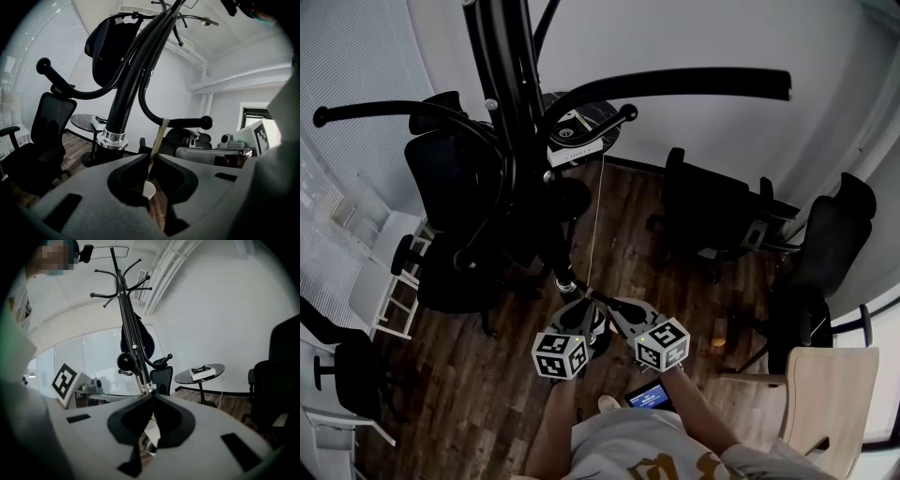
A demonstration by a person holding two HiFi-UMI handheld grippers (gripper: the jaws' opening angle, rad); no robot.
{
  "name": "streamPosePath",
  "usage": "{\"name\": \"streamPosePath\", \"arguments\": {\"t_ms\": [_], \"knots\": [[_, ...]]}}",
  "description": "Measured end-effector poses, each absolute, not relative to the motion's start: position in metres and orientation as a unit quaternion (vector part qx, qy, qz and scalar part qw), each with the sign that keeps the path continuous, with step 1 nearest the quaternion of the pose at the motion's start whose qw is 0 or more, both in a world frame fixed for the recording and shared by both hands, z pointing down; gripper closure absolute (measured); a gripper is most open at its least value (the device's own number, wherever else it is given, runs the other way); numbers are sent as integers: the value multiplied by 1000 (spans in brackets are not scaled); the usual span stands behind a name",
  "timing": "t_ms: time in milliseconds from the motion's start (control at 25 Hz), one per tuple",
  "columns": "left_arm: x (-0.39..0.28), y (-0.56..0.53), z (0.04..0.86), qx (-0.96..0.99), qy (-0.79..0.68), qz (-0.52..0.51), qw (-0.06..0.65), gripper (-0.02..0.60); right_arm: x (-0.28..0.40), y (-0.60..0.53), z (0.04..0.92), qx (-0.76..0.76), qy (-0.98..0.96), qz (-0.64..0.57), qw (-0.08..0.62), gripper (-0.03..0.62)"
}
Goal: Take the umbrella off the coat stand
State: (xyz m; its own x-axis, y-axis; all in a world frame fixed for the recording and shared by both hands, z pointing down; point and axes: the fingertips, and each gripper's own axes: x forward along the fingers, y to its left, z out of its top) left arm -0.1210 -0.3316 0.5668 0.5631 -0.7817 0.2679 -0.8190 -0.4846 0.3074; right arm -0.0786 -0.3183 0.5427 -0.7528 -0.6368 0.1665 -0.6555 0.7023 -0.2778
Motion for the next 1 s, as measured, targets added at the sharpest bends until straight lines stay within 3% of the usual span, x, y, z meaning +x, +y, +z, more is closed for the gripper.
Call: {"name": "streamPosePath", "arguments": {"t_ms": [440,1000], "knots": [[-130,-327,565,867,-454,57,199,552,-102,-320,554,321,-933,147,72,580],[-144,-322,562,869,-449,63,196,554,-122,-327,545,295,-933,206,18,533]]}}
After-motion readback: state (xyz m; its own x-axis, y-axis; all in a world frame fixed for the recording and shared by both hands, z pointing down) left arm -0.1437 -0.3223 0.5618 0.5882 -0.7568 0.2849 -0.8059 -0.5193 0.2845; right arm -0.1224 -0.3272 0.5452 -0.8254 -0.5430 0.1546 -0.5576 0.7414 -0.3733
